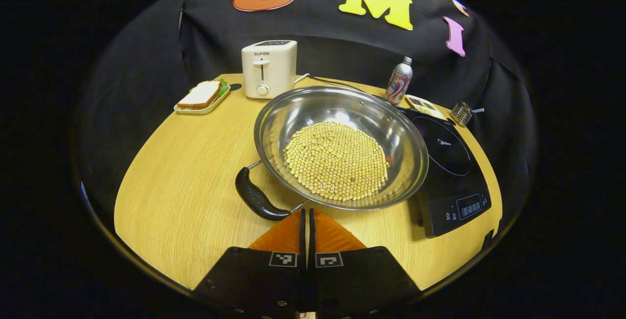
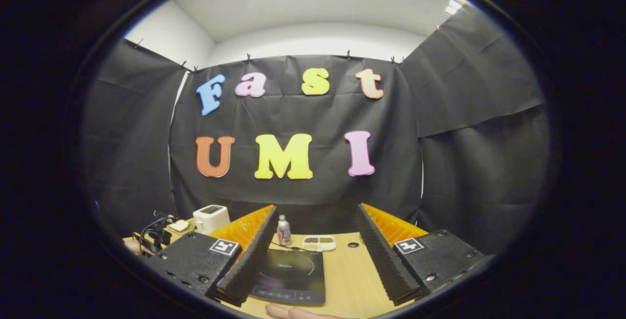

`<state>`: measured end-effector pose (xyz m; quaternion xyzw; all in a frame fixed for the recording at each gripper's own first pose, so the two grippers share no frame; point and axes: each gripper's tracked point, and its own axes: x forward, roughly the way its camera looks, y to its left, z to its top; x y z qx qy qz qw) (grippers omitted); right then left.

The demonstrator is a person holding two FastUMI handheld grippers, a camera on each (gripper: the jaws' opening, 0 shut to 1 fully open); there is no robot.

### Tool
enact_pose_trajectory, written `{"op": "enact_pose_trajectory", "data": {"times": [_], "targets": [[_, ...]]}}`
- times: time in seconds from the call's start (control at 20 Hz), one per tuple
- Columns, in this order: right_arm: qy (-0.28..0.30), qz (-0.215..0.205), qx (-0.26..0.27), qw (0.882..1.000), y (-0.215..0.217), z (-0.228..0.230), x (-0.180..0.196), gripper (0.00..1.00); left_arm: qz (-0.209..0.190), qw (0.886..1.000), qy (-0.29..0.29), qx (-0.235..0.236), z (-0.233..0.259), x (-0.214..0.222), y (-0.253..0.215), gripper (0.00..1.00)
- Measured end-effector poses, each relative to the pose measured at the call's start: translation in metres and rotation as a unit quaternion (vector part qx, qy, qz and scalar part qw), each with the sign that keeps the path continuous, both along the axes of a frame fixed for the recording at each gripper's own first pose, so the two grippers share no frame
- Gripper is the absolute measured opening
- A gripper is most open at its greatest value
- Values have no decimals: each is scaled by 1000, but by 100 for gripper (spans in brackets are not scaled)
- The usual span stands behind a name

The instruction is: First push the handle of the pot to place it horizontally, then grasp the pot with both hands and set it on the induction cooktop.

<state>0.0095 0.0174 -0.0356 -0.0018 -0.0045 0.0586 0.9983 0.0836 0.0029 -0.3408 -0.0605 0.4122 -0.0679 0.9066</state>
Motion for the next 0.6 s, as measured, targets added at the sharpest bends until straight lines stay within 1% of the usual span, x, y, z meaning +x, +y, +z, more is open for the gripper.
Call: {"op": "enact_pose_trajectory", "data": {"times": [0.05,0.2,0.25,0.3,0.35,0.4,0.45,0.6], "targets": [[-3,2,-1,1000,2,-1,-3,96,1,1000,2,-9,1,2,2,0],[-6,6,-4,1000,7,0,-8,96,4,1000,8,-16,1,8,13,0],[-10,8,-3,1000,8,2,-10,100,7,1000,9,-15,0,11,18,0],[-14,9,-3,1000,10,5,-12,96,9,1000,11,-14,0,13,23,0],[-18,9,-3,1000,11,5,-13,96,10,1000,11,-14,0,15,26,0],[-22,7,-4,1000,10,6,-13,100,12,1000,10,-17,0,17,29,10],[-27,5,-6,1000,10,7,-14,96,16,1000,10,-22,0,21,32,0],[-35,6,-12,999,13,8,-16,96,23,999,10,-28,0,30,41,0]]}}
